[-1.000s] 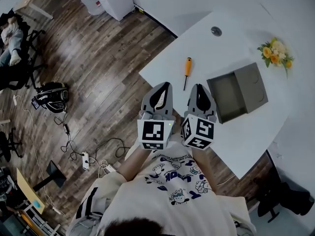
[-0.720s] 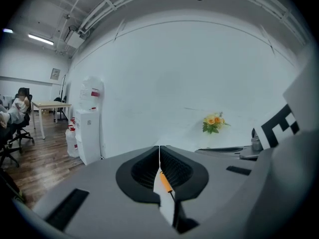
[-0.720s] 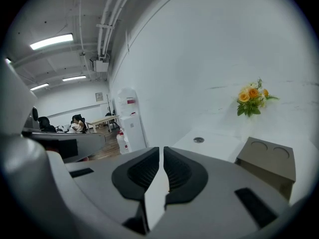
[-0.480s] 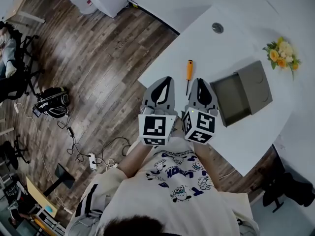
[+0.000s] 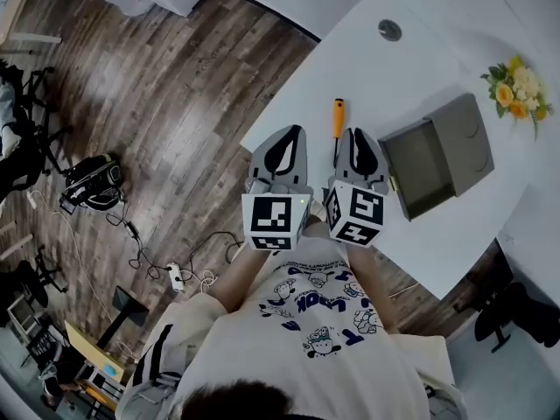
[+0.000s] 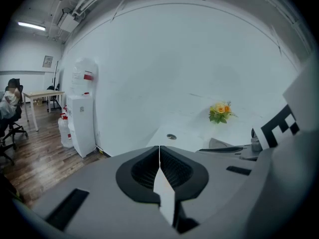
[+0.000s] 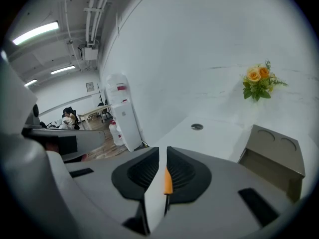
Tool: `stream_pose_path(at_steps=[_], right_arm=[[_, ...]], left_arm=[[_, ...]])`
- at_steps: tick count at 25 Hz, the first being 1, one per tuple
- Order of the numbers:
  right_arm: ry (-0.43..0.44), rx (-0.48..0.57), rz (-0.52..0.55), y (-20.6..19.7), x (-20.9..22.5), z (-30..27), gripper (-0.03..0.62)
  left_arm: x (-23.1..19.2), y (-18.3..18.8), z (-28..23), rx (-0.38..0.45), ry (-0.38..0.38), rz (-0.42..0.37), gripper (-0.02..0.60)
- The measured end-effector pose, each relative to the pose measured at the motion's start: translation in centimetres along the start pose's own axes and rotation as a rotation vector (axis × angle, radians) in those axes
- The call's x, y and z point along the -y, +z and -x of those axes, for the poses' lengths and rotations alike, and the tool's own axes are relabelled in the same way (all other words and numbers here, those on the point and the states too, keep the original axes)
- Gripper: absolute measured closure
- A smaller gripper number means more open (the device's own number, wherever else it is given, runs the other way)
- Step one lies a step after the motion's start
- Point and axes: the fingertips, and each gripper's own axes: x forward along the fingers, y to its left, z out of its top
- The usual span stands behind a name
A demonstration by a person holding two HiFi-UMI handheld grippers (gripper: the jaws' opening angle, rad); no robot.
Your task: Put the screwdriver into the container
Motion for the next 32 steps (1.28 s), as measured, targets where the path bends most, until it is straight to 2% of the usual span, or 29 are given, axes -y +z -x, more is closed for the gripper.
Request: stream_pose_path(at_steps=[9,13,20,32], right_arm=[[-0.016,-0.067,-0.006,-1.6,0.8,-2.6,0.546],[-0.01,-0.111,-0.02,-2.6,0.9,-3.8,0.497],[-0.024,-0.176,-0.027,-4.5,1.3,-5.3,0.477],[-0.021,-0.242,-0.034,-6.6,1.5,-7.6,0.457]], left_arm=[[-0.4,-1.5,-2.7,-0.069,-0.029,0.02,0.565],[-0.6,-2.9,-3.7,-0.106,-0.035,0.036,0.565],[-0.6,-4.1,-5.2,-0.149,-0.055,0.043,0.565],[-1.9,-6.3,-6.4,-0.205,-0.029,0.072,0.565]])
